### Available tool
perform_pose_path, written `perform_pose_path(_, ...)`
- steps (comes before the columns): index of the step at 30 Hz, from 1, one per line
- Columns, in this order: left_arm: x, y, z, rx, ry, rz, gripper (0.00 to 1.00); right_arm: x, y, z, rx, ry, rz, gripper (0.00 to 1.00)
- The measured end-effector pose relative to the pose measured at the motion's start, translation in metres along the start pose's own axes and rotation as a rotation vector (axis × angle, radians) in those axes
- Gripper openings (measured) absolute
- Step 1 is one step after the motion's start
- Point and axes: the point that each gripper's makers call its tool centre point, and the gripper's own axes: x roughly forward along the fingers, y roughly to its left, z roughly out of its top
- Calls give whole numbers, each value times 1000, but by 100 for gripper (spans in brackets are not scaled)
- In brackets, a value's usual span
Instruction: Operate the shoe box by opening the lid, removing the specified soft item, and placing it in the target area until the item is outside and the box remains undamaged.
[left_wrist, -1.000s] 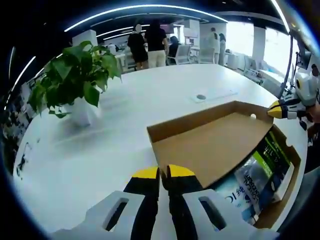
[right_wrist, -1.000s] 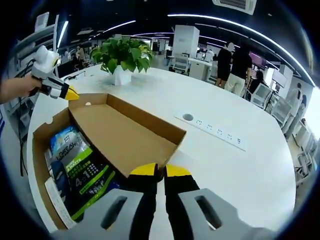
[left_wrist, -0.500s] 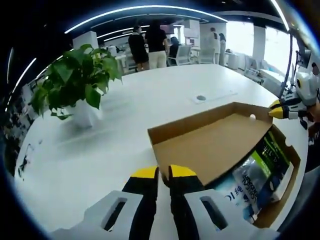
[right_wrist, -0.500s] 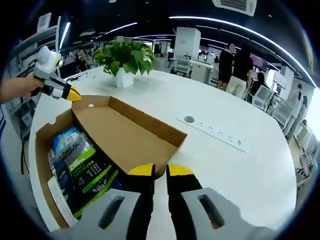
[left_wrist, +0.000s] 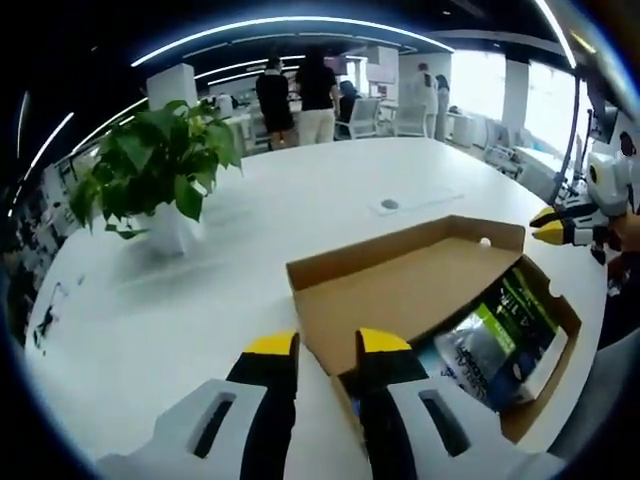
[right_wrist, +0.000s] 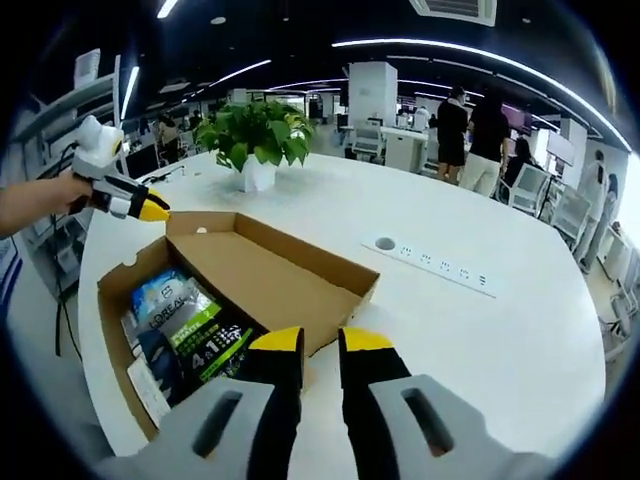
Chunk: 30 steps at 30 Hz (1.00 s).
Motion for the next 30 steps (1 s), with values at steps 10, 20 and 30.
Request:
perform_pose_path(10, -15, -25, -3, -5, -11, -33, 26, -8, 20, 2, -8, -10, 44, 15)
perform_pose_path(20, -22, -49, -11, -6, -16, -69, 28, -5, 34, -3, -24, 11, 77, 18)
perform_pose_path(30, -25, -75, -26, -1, 13, -128, 31, 3, 49, -11, -38, 46, 115, 22)
